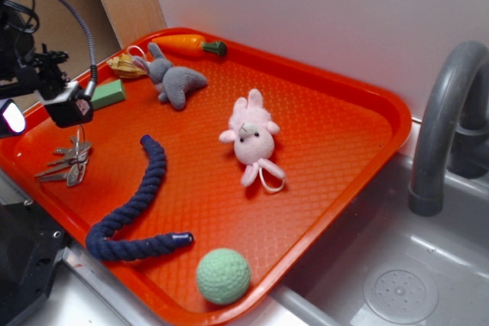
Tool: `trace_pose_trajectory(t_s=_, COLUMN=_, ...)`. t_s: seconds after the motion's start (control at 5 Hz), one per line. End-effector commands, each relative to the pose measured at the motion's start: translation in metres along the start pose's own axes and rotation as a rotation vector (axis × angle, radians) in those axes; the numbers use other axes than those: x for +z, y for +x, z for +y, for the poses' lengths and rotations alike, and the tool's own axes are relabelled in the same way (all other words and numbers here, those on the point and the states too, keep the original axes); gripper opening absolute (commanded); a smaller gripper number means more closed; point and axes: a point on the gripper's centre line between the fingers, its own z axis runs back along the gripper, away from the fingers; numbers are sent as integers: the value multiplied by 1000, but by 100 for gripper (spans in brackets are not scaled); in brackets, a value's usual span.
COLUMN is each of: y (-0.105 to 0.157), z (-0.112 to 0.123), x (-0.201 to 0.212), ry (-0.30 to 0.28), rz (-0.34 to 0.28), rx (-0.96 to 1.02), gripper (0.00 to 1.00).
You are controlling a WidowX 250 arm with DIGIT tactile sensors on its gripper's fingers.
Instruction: Grab the silver keys.
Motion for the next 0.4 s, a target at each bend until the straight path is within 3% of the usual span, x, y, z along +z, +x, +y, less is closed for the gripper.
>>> trace_pose_trajectory(t_s=0.0, y=3, z=-12, x=-11, ry=-57, rz=-52, rx=-36, gripper=100)
trace_pose_trajectory(t_s=0.2, y=-2, z=-18, x=-14, ry=-45, rz=-42, rx=-53, gripper=100)
